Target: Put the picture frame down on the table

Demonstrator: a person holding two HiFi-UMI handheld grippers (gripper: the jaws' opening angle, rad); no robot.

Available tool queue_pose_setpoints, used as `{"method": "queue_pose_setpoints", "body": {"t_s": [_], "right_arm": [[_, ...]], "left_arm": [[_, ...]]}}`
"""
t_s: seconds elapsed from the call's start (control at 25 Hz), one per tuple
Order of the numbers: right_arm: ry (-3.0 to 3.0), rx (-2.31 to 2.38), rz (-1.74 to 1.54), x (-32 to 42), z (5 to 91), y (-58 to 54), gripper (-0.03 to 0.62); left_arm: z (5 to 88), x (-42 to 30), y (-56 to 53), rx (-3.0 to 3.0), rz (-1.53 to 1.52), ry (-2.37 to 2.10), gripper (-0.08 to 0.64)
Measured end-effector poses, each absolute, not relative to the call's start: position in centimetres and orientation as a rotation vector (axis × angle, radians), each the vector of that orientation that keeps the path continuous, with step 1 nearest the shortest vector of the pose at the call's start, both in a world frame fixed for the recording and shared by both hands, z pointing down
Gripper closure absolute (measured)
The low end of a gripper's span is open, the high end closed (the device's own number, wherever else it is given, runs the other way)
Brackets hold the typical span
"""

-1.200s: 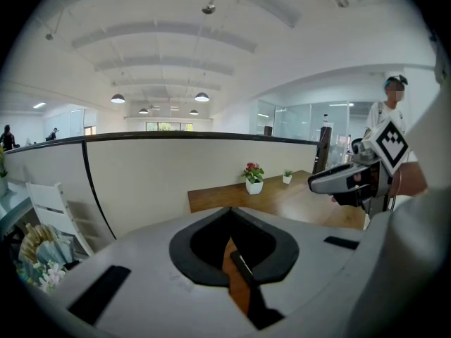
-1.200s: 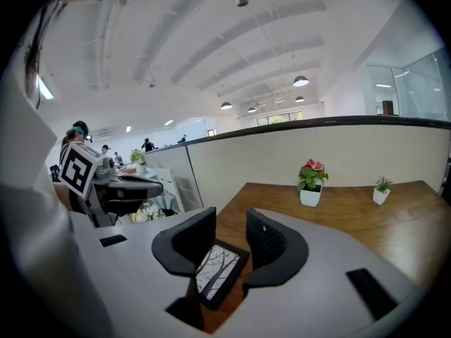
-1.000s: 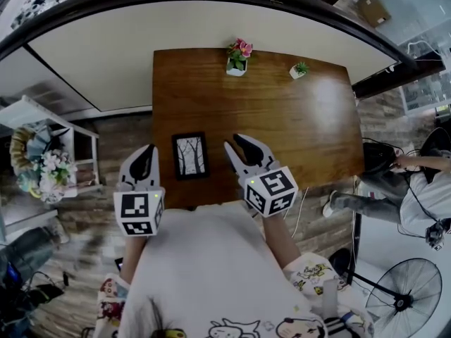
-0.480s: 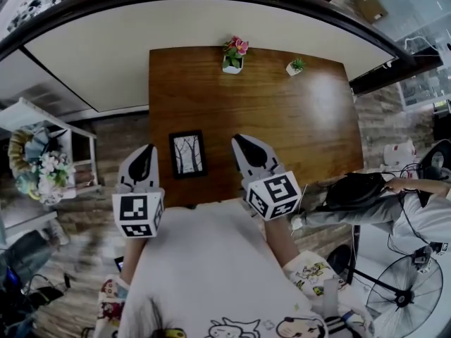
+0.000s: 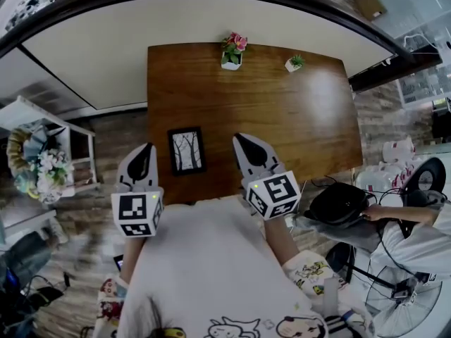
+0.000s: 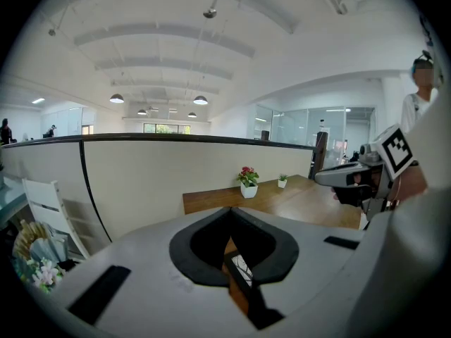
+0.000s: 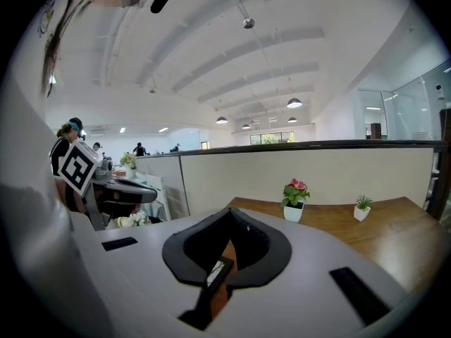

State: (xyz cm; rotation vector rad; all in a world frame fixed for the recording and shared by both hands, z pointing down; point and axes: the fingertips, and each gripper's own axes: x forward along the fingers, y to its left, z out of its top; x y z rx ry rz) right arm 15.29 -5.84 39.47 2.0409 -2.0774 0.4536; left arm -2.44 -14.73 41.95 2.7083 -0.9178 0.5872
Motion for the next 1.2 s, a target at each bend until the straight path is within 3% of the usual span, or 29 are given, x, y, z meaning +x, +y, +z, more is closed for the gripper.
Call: {"method": "queue_pose_setpoints", "body": {"t_s": [1.2], "right_arm": [[-2.058, 2.029, 0.487, 15.6, 40.42, -5.51, 0.592]], "left_arm": [[42.26, -2.73, -15.22, 2.694, 0.585, -0.943, 0.557]]}}
